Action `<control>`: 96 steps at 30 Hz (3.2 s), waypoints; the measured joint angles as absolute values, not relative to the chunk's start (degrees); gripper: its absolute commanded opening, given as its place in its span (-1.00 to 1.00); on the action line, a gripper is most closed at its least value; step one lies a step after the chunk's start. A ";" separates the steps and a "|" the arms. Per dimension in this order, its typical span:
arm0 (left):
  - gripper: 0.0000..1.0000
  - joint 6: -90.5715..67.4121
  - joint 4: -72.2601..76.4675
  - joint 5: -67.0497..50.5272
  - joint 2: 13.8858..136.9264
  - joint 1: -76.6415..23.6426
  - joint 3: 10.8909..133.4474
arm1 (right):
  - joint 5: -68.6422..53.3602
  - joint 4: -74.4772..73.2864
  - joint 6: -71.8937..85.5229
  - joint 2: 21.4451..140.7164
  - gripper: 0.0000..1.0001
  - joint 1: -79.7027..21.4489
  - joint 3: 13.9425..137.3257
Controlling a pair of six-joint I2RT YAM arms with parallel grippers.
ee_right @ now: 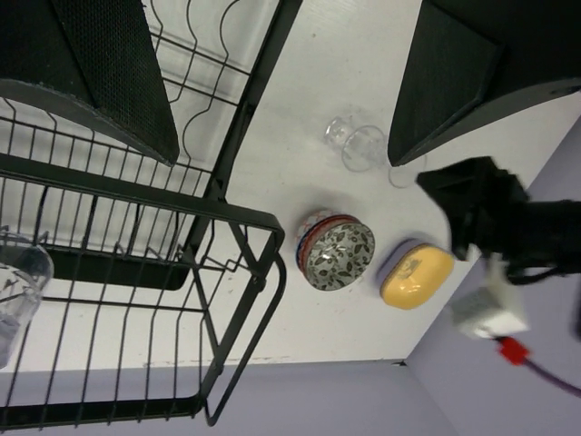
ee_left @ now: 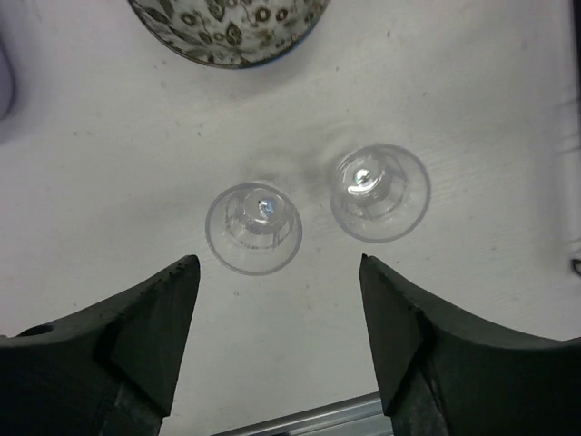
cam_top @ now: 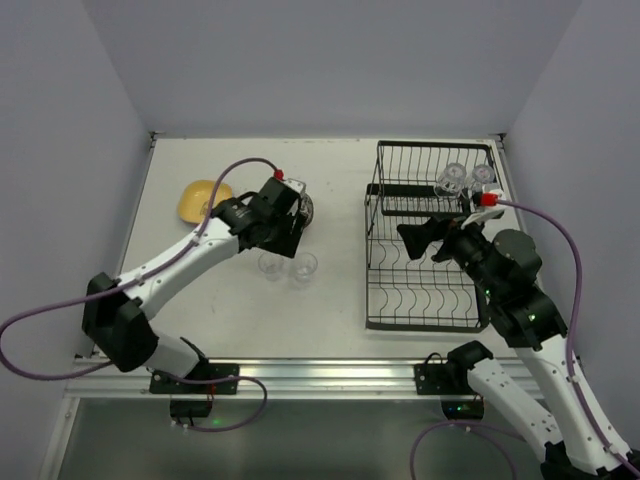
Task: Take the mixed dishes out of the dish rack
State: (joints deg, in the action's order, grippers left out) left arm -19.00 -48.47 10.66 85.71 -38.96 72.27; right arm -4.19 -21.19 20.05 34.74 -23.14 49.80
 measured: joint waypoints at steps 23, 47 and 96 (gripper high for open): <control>1.00 -22.06 -41.50 35.03 35.51 -38.96 49.12 | 12.21 -40.32 12.69 76.01 0.62 -6.46 85.38; 1.00 -22.17 -38.22 33.21 36.75 -38.96 47.86 | 10.55 -41.67 10.87 85.17 0.01 -5.61 87.53; -0.29 -48.47 43.90 -32.23 62.13 -51.46 50.02 | -51.11 54.00 56.38 48.27 -1.00 -19.33 40.53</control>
